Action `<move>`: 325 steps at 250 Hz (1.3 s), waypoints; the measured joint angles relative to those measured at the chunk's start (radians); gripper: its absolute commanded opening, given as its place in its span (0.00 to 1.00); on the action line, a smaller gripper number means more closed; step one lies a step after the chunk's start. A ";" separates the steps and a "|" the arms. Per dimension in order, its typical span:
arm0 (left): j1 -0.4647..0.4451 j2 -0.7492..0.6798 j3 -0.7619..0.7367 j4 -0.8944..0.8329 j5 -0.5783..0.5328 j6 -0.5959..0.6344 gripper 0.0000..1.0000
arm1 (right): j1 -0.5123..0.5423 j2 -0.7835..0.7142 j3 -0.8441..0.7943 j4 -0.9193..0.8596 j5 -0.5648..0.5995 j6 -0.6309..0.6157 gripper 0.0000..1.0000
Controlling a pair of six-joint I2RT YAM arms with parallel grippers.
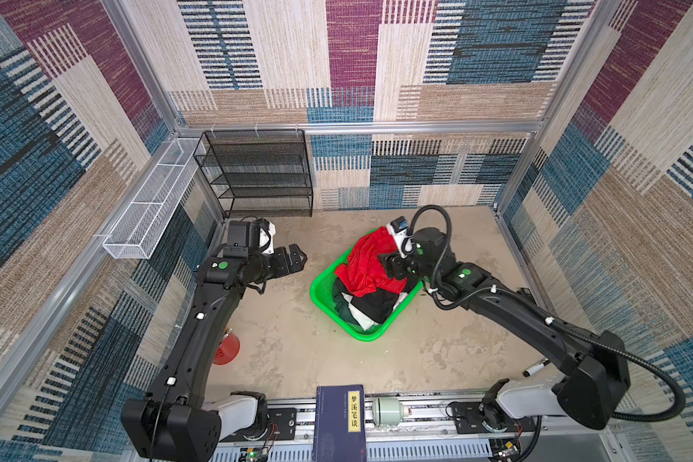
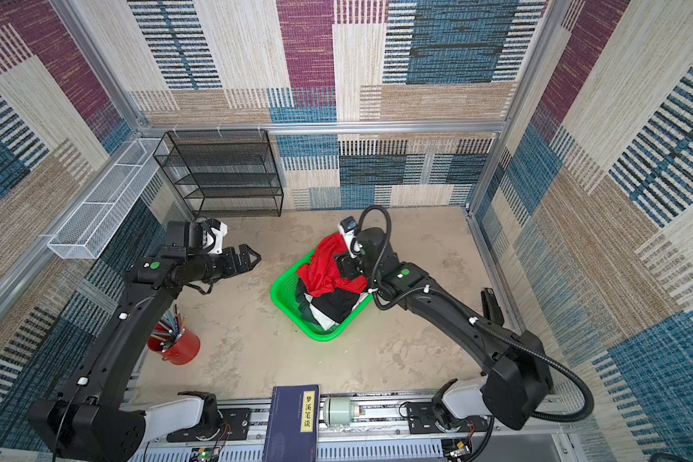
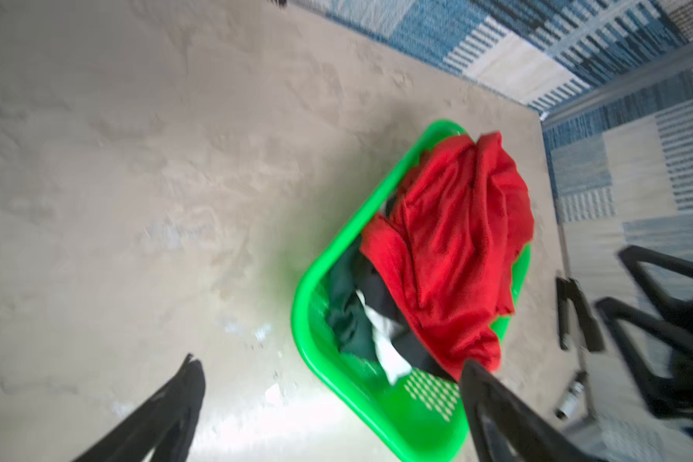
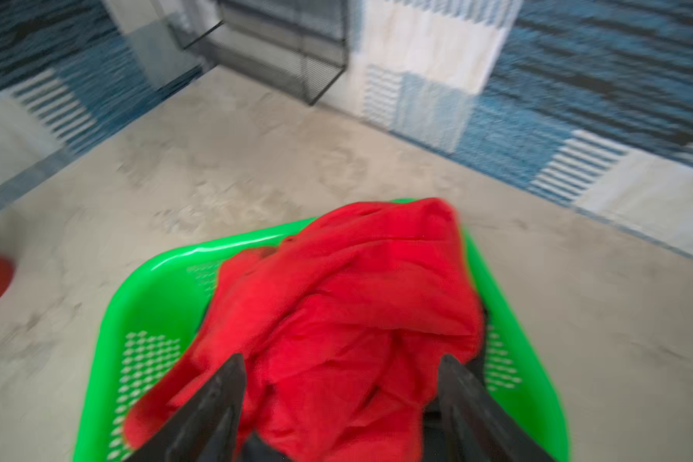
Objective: Fold and stack the t-shirts
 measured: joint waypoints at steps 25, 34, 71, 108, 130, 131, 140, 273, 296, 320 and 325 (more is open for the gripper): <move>0.000 -0.058 -0.032 -0.109 0.075 -0.048 1.00 | 0.107 0.073 0.056 -0.077 -0.036 0.019 0.64; 0.000 -0.083 -0.045 -0.137 0.089 -0.070 1.00 | 0.142 0.099 0.074 -0.095 -0.050 0.025 0.63; 0.000 -0.176 -0.085 -0.206 0.111 -0.150 1.00 | 0.256 0.212 0.133 -0.135 -0.100 0.041 0.55; 0.000 -0.217 -0.087 -0.254 0.057 -0.228 1.00 | 0.313 0.338 0.181 -0.177 -0.105 0.050 0.50; 0.000 -0.252 -0.087 -0.275 0.012 -0.266 1.00 | 0.320 0.375 0.184 -0.188 -0.079 0.068 0.49; 0.001 -0.253 -0.087 -0.275 0.011 -0.267 1.00 | 0.320 0.377 0.184 -0.188 -0.077 0.069 0.49; 0.001 -0.266 -0.087 -0.278 -0.008 -0.277 1.00 | 0.320 0.386 0.184 -0.188 -0.060 0.079 0.49; 0.001 -0.256 -0.102 -0.243 -0.076 -0.343 1.00 | 0.295 0.406 0.118 -0.111 0.063 0.153 0.03; 0.001 -0.215 -0.100 -0.204 -0.056 -0.340 1.00 | 0.233 0.378 0.090 -0.107 0.071 0.157 0.01; 0.001 -0.159 -0.087 -0.170 -0.032 -0.321 1.00 | 0.131 0.363 0.081 -0.112 0.085 0.156 0.00; 0.001 -0.149 -0.082 -0.164 -0.026 -0.317 1.00 | 0.107 0.360 0.080 -0.112 0.087 0.155 0.00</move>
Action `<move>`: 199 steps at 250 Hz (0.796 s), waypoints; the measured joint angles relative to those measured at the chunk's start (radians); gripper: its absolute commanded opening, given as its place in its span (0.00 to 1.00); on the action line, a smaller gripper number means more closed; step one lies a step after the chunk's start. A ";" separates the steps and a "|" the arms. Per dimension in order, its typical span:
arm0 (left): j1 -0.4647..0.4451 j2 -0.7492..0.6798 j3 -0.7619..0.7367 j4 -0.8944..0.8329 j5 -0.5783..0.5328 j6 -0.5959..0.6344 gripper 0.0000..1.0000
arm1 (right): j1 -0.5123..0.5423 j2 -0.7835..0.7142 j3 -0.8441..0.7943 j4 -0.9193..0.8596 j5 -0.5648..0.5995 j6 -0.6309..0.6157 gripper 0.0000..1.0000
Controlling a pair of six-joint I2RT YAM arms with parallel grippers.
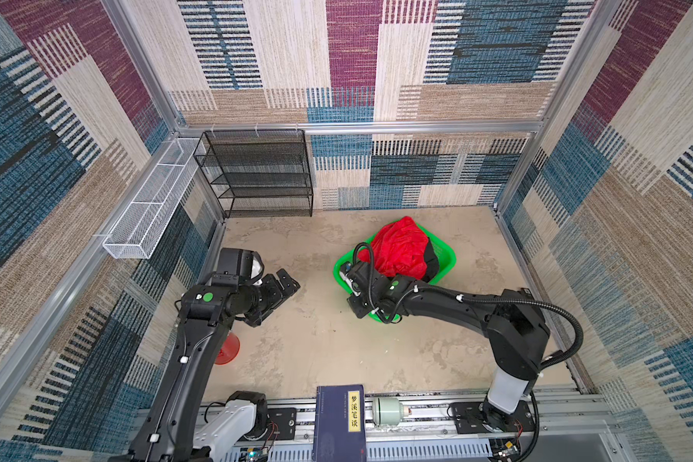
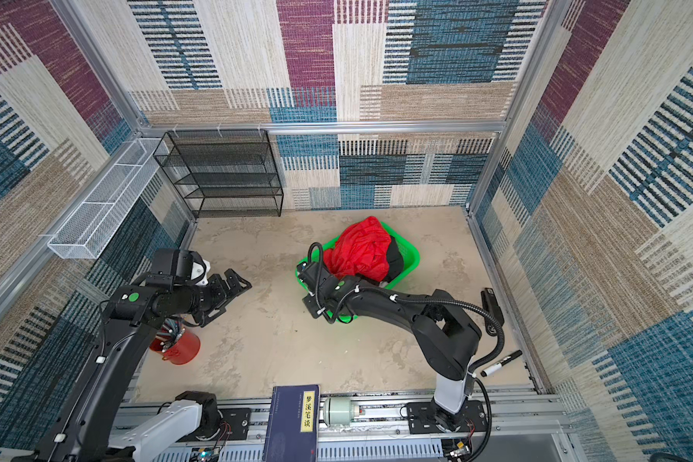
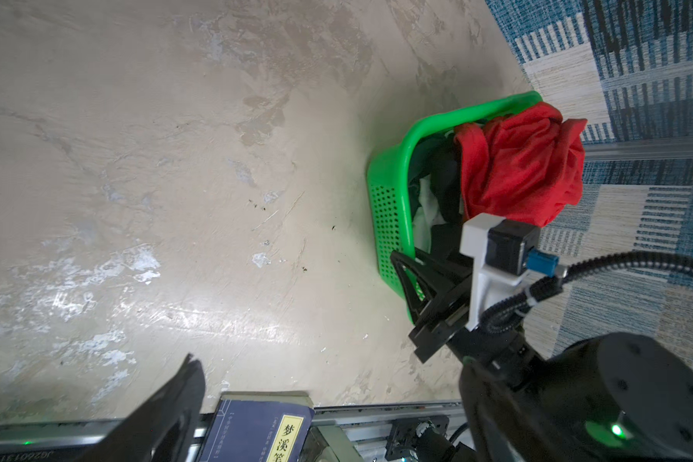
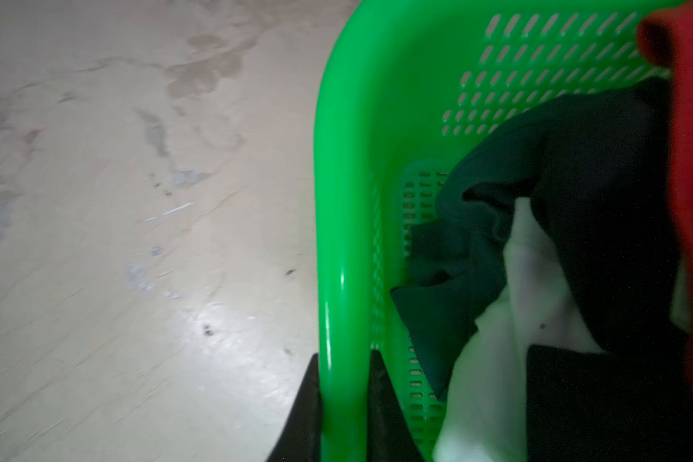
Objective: Fold and stack the t-shirts
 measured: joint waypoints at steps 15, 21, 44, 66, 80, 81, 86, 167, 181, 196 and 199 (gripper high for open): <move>0.000 0.039 0.015 0.026 0.022 0.015 1.00 | -0.075 -0.002 0.005 -0.003 0.011 -0.009 0.00; 0.000 0.056 0.021 0.039 0.031 0.024 1.00 | -0.106 -0.001 0.011 -0.007 0.016 -0.016 0.00; -0.005 0.126 0.054 0.083 0.074 0.048 1.00 | -0.216 0.031 0.063 -0.021 0.036 -0.043 0.00; -0.024 0.191 0.097 0.116 0.105 0.064 1.00 | -0.319 0.095 0.144 -0.029 0.045 -0.087 0.00; -0.041 0.226 0.121 0.136 0.119 0.077 1.00 | -0.381 0.142 0.203 -0.035 0.042 -0.120 0.00; -0.042 0.228 0.122 0.137 0.120 0.077 1.00 | -0.385 0.145 0.206 -0.036 0.042 -0.122 0.00; -0.047 0.238 0.129 0.141 0.125 0.079 1.00 | -0.408 0.165 0.233 -0.039 0.042 -0.136 0.00; -0.173 0.455 0.319 0.241 0.154 0.079 1.00 | -0.628 0.517 0.748 -0.117 0.016 -0.273 0.00; -0.198 0.492 0.359 0.274 0.156 0.076 1.00 | -0.650 0.550 0.801 -0.135 -0.005 -0.281 0.00; -0.219 0.526 0.396 0.320 0.160 0.064 1.00 | -0.664 0.579 0.846 -0.148 -0.023 -0.279 0.00; -0.223 0.534 0.404 0.333 0.163 0.058 1.00 | -0.666 0.583 0.853 -0.151 -0.027 -0.278 0.00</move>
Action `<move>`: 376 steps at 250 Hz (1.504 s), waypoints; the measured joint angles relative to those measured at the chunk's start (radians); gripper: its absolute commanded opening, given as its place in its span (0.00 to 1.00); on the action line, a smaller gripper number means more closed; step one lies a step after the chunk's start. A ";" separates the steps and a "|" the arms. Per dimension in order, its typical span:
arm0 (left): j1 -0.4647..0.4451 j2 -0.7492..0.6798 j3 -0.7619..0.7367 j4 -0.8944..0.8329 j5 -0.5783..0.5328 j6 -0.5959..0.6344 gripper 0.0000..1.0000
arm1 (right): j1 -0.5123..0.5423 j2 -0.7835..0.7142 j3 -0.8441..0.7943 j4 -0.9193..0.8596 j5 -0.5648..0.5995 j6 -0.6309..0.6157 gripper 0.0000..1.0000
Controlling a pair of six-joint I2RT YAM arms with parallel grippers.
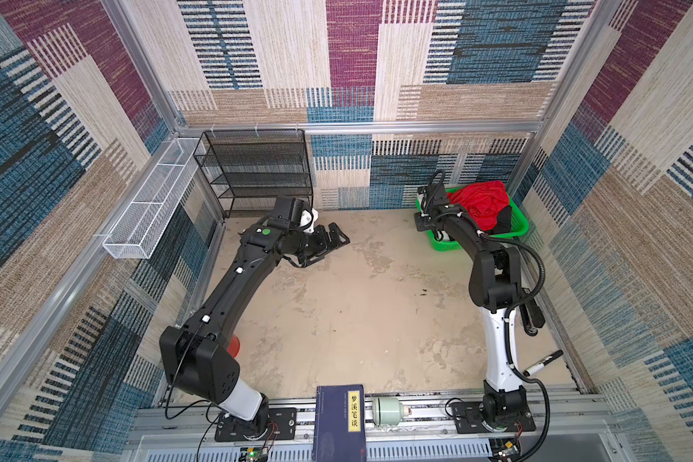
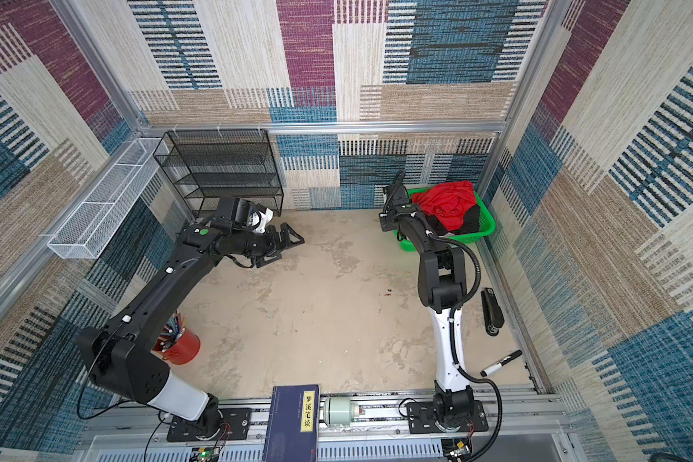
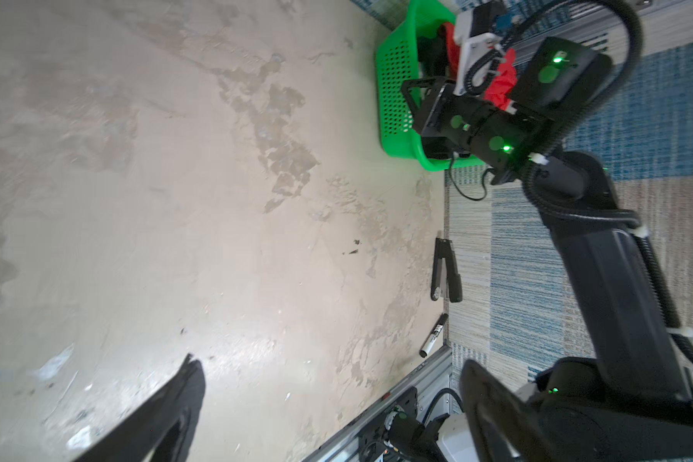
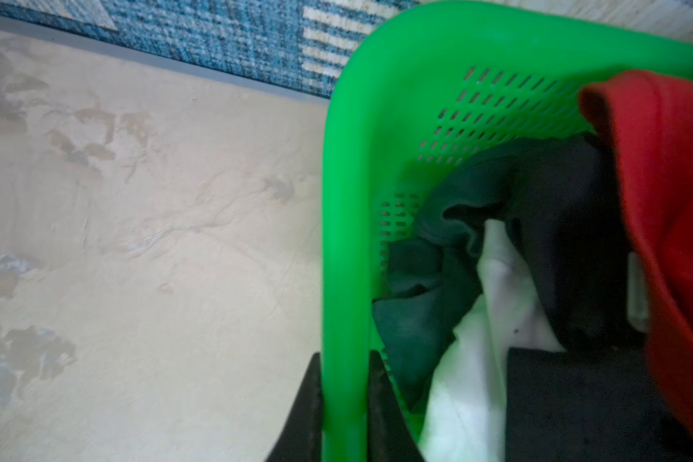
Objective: Fold and stack the t-shirts
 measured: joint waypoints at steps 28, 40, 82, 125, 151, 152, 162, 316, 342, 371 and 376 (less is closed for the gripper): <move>-0.014 0.068 0.056 0.085 0.018 -0.045 1.00 | -0.004 0.030 0.041 -0.021 -0.003 0.003 0.05; -0.019 0.101 0.083 0.111 0.021 -0.068 1.00 | -0.004 0.038 0.057 -0.027 -0.009 0.012 0.14; -0.029 0.186 0.181 0.124 0.037 -0.083 1.00 | -0.003 0.053 0.121 -0.034 -0.053 0.027 0.50; -0.035 0.225 0.237 0.092 0.041 -0.065 1.00 | -0.002 0.013 0.206 -0.018 -0.086 0.049 0.74; -0.037 0.227 0.240 0.082 0.040 -0.054 1.00 | -0.023 -0.024 0.233 -0.005 -0.085 0.094 0.75; -0.037 0.227 0.240 0.081 0.040 -0.054 1.00 | -0.024 -0.026 0.234 -0.005 -0.085 0.096 0.75; -0.037 0.227 0.240 0.079 0.040 -0.053 1.00 | -0.039 -0.040 0.238 -0.006 -0.082 0.121 0.75; -0.060 0.179 0.164 0.052 -0.019 -0.025 1.00 | -0.304 -0.006 0.243 -0.124 0.007 0.405 0.64; -0.063 0.166 0.145 0.054 -0.036 -0.026 1.00 | -0.305 0.001 0.236 -0.124 0.024 0.389 0.57; -0.065 0.161 0.140 0.055 -0.039 -0.029 1.00 | -0.301 0.018 0.243 -0.113 0.013 0.379 0.43; -0.065 0.159 0.140 0.055 -0.039 -0.029 1.00 | -0.301 0.021 0.243 -0.114 0.010 0.379 0.39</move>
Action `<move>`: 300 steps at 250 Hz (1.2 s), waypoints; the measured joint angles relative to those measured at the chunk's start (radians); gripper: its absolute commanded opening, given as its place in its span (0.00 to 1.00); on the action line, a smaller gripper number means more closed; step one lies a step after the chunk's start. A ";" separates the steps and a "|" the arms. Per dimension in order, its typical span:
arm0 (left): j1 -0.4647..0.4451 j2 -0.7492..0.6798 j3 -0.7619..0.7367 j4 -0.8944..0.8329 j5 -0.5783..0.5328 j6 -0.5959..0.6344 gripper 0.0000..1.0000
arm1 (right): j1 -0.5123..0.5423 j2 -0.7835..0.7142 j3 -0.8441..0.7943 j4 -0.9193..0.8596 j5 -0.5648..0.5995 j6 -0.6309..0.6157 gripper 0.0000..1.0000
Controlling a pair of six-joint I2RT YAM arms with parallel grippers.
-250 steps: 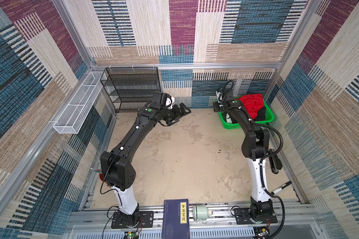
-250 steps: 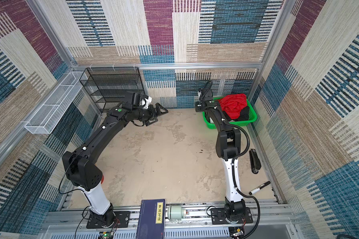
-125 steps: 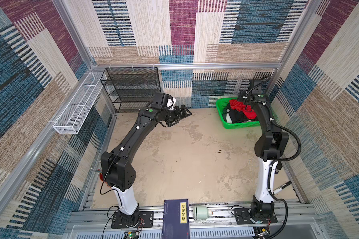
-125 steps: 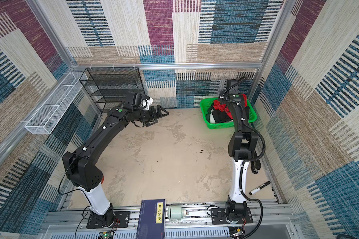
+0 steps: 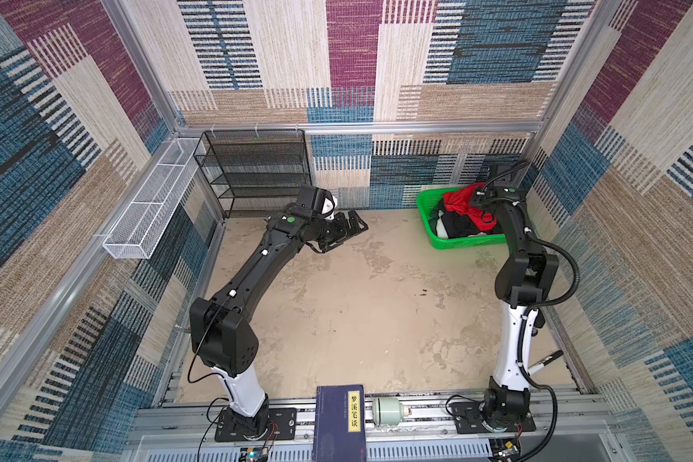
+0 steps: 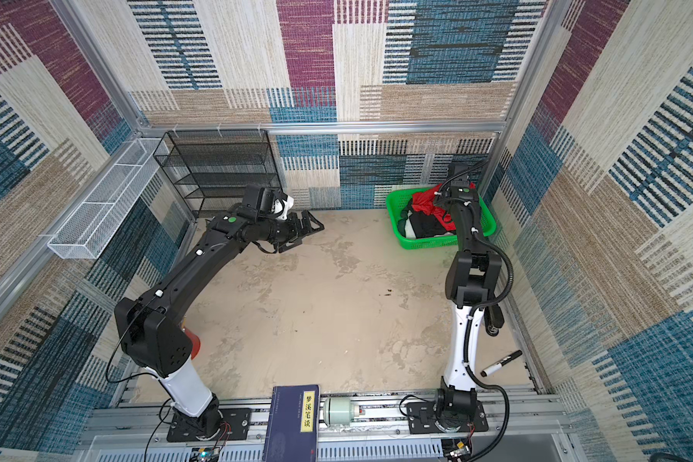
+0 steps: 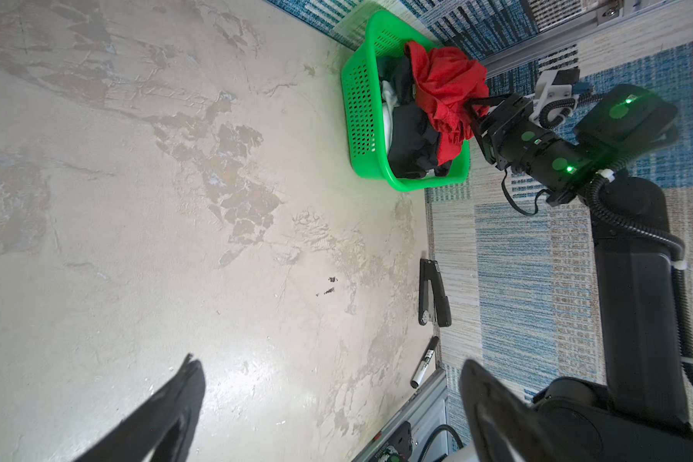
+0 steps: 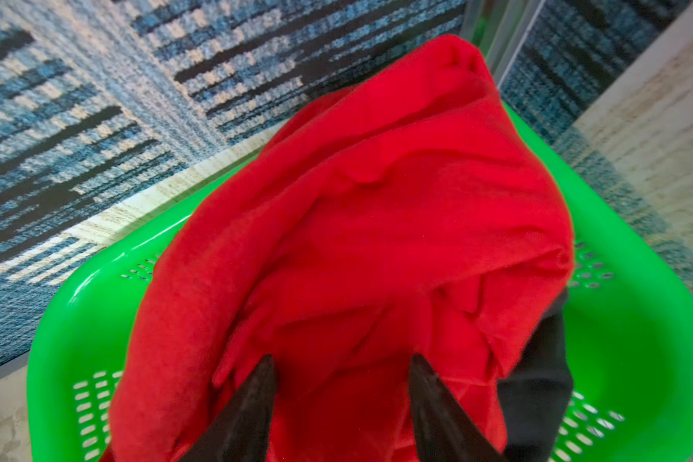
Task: Fold and stack the t-shirts
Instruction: 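Grasp the red t-shirt with the right gripper and drop it on the table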
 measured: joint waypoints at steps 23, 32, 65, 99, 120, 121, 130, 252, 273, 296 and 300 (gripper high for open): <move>0.000 -0.006 -0.002 0.000 -0.004 -0.003 1.00 | -0.003 0.005 -0.020 0.000 -0.006 0.000 0.19; 0.000 -0.009 -0.004 0.002 -0.005 -0.003 1.00 | -0.003 0.002 -0.035 0.006 -0.017 0.000 0.11; -0.002 -0.023 -0.019 0.002 -0.007 -0.003 1.00 | -0.003 -0.029 -0.106 0.043 -0.026 0.000 0.00; -0.003 -0.050 -0.051 0.003 -0.008 -0.003 1.00 | -0.002 -0.114 -0.213 0.110 -0.050 -0.004 0.00; -0.003 -0.071 -0.072 0.008 -0.008 -0.003 1.00 | -0.001 -0.203 -0.324 0.177 -0.063 -0.004 0.00; -0.003 -0.071 -0.072 0.008 -0.008 -0.003 1.00 | -0.001 -0.207 -0.329 0.180 -0.063 -0.004 0.00; -0.003 -0.082 -0.083 0.010 -0.007 -0.003 1.00 | -0.001 -0.250 -0.381 0.210 -0.068 -0.003 0.00; 0.019 -0.285 -0.206 0.109 -0.025 0.000 1.00 | 0.256 -0.661 -0.409 0.288 -0.146 -0.012 0.00; 0.036 -0.357 -0.250 0.118 -0.055 0.001 1.00 | 0.390 -0.663 -0.329 0.264 -0.181 -0.015 0.00; 0.048 -0.445 -0.302 0.102 -0.126 0.004 1.00 | 0.515 -0.665 -0.319 0.249 -0.246 0.014 0.00; 0.048 -0.464 -0.315 0.093 -0.140 0.006 1.00 | 0.530 -0.664 -0.322 0.247 -0.255 0.022 0.00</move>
